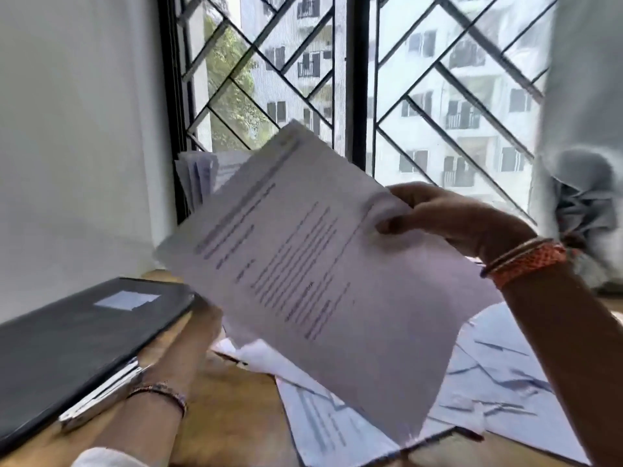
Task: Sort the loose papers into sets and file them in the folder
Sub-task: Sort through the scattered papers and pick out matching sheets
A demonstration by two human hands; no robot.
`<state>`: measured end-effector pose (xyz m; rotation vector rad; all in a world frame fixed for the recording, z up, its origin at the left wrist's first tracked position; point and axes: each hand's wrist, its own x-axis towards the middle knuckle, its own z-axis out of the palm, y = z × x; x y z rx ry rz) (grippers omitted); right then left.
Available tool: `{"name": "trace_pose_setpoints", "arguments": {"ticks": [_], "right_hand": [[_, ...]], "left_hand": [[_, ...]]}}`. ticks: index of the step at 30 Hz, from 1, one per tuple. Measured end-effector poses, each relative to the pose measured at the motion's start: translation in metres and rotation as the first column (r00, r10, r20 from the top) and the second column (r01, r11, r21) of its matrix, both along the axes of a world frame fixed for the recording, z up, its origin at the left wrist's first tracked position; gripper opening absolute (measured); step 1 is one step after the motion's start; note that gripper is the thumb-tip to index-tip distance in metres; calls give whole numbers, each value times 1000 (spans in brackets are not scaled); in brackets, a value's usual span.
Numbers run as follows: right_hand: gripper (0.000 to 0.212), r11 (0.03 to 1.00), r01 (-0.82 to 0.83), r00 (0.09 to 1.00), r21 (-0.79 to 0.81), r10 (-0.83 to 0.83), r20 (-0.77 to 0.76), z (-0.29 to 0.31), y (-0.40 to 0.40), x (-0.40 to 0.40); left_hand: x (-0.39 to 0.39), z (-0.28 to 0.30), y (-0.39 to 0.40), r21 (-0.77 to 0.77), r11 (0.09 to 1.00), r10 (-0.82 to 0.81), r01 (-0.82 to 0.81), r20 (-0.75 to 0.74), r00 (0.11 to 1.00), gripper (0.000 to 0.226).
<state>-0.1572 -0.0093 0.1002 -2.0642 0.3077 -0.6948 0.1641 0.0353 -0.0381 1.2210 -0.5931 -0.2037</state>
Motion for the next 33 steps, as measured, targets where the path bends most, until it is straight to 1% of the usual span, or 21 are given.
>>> {"name": "trace_pose_setpoints", "arguments": {"ticks": [1,2,3,4,5,7,8,9,11,12,13,14,17,18,21,24,29,33], "right_hand": [[35,999,28,996,33,-31,88,-8,-12,3],[30,995,63,986,74,-73,151,-17,-22,7],[23,989,89,974,122,-112,197,-25,-31,11],[21,979,99,963,178,-139,229,-33,-37,16],[20,968,109,953,228,-167,251,-40,-41,20],[17,947,143,934,288,-226,278,-48,-49,25],[16,941,152,928,303,-242,284,-50,-51,27],[21,934,161,921,318,-258,292,-51,-53,28],[31,913,181,901,364,-303,312,-54,-58,28],[30,904,191,891,382,-323,319,-55,-60,27],[23,900,199,884,389,-336,326,-56,-62,26],[17,896,217,876,387,-354,328,-57,-64,25],[21,881,263,851,394,-404,335,-60,-68,22],[20,879,261,849,398,-405,339,-60,-67,22],[29,874,267,835,405,-419,355,-59,-64,22],[30,863,289,828,415,-443,344,-59,-65,23],[20,861,295,836,415,-443,325,-59,-66,23],[24,862,309,836,402,-447,317,-61,-71,21]], "left_hand": [[-8,3,-1,-21,998,-56,56,4,998,36],[-15,3,-2,-41,992,-115,116,24,993,17],[-22,4,-3,-56,984,-168,171,44,985,6],[-26,3,-6,-70,970,-227,231,69,972,6],[-28,1,-7,-70,959,-270,275,79,960,7],[-31,1,-8,-83,941,-322,328,80,944,34],[-32,1,-9,-90,932,-343,350,80,936,40],[-33,1,-9,-87,929,-353,359,77,932,41],[-33,-1,-9,-75,924,-370,376,81,926,41],[-32,-2,-8,-78,922,-373,380,92,923,41],[-31,-3,-8,-76,919,-379,386,98,920,39],[-32,-2,-6,-73,915,-389,397,99,916,35],[-32,-1,-2,-80,904,-413,420,94,906,14],[-32,-1,-1,-85,904,-411,419,94,907,17],[-33,0,-2,-103,905,-406,413,83,910,30],[-33,0,-1,-112,901,-411,419,88,907,31],[-32,1,-1,-88,907,-405,411,77,911,34],[-34,2,0,-75,905,-413,418,75,908,32]]}}
